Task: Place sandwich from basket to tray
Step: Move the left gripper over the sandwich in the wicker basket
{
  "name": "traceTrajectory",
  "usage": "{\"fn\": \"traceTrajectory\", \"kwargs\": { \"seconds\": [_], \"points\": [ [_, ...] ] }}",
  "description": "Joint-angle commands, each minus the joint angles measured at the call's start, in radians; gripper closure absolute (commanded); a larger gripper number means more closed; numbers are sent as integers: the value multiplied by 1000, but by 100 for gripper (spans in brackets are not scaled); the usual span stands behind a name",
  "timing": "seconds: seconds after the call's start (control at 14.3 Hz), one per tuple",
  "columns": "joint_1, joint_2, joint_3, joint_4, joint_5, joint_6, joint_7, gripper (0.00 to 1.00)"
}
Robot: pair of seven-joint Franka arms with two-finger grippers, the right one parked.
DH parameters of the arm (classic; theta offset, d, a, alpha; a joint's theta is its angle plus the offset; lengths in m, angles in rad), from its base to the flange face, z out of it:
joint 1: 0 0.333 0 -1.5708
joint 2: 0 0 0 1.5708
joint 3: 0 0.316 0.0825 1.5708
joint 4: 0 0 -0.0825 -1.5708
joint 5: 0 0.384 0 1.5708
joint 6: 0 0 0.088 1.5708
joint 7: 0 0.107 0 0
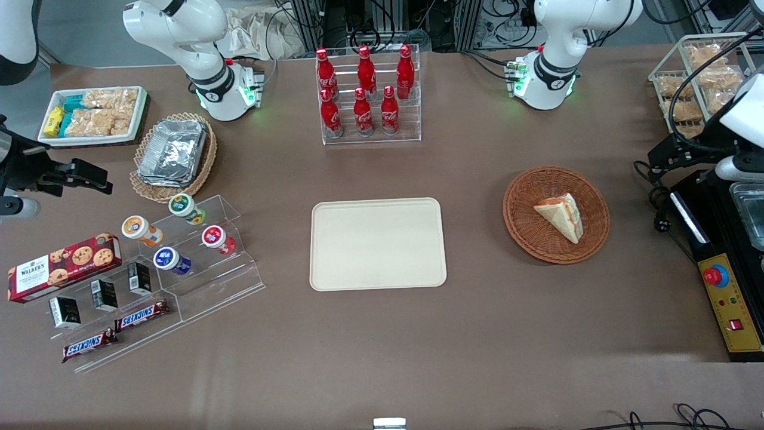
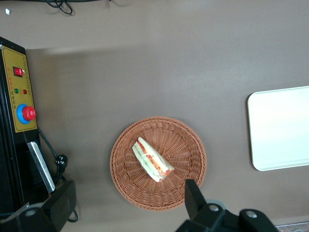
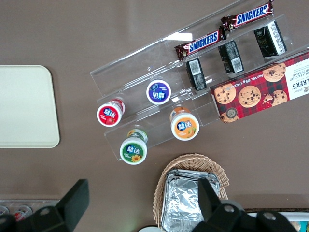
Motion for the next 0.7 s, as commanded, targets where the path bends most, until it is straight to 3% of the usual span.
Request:
{"fn": "traceTrajectory", "kwargs": {
  "seconds": [0.0, 0.21, 0.63],
  "points": [
    [-20, 11, 13, 18, -1, -22, -14, 0],
    [-24, 25, 10, 21, -7, -68, -44, 0],
    [-32, -21, -15, -190, -46, -9, -446, 0]
  ]
}}
